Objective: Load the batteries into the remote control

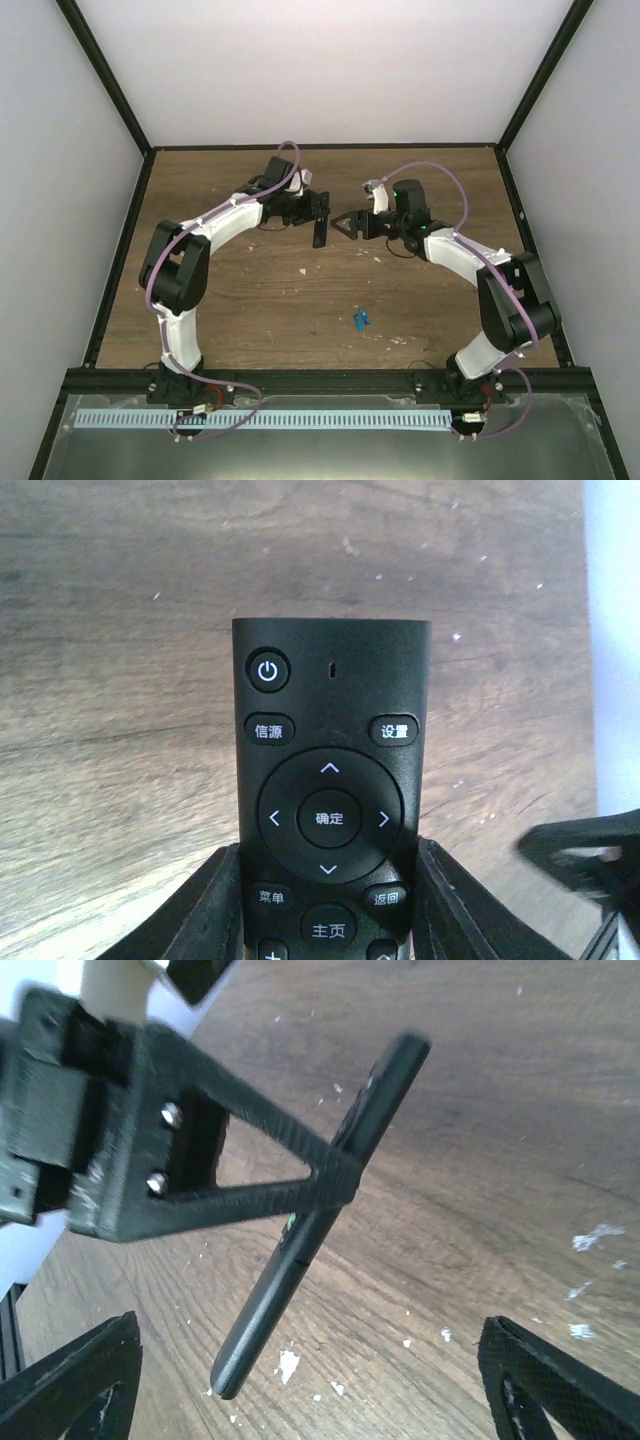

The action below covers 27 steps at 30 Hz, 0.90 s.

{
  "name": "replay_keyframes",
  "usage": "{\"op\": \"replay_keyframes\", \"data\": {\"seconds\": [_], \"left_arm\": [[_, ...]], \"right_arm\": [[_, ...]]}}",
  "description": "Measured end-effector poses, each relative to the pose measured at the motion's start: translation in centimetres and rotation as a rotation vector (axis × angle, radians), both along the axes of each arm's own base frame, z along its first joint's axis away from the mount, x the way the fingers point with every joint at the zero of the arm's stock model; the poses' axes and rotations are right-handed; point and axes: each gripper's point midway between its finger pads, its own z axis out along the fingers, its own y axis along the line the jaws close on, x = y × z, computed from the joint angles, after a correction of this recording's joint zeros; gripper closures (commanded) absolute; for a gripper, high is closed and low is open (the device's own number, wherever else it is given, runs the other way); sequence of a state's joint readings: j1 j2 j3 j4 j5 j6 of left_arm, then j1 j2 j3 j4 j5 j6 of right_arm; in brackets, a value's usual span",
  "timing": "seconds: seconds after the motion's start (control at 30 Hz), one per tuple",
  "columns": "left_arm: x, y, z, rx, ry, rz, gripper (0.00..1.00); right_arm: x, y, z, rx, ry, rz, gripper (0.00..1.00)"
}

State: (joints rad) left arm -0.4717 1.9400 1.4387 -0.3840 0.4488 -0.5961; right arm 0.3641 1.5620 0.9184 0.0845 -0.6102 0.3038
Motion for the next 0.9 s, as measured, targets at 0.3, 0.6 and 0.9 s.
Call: {"op": "replay_keyframes", "data": {"seconds": [0.3, 0.6, 0.9], "left_arm": [[0.6, -1.7, 3.3, -0.079, -0.083, 0.018, 1.0], [0.0, -1.7, 2.3, -0.048, -0.079, 0.056, 1.0], [-0.2, -2.2, 3.6, -0.041, -0.12, 0.09, 1.0]], "right_arm": [[-1.0, 2.4, -1.2, 0.005, 0.059, 0.064, 0.24], [-0.8, 3.5, -1.7, 0.007, 0.096, 0.089, 0.38], [-0.6, 4.7, -1.4, 0.005, 0.096, 0.111, 0.53]]}}
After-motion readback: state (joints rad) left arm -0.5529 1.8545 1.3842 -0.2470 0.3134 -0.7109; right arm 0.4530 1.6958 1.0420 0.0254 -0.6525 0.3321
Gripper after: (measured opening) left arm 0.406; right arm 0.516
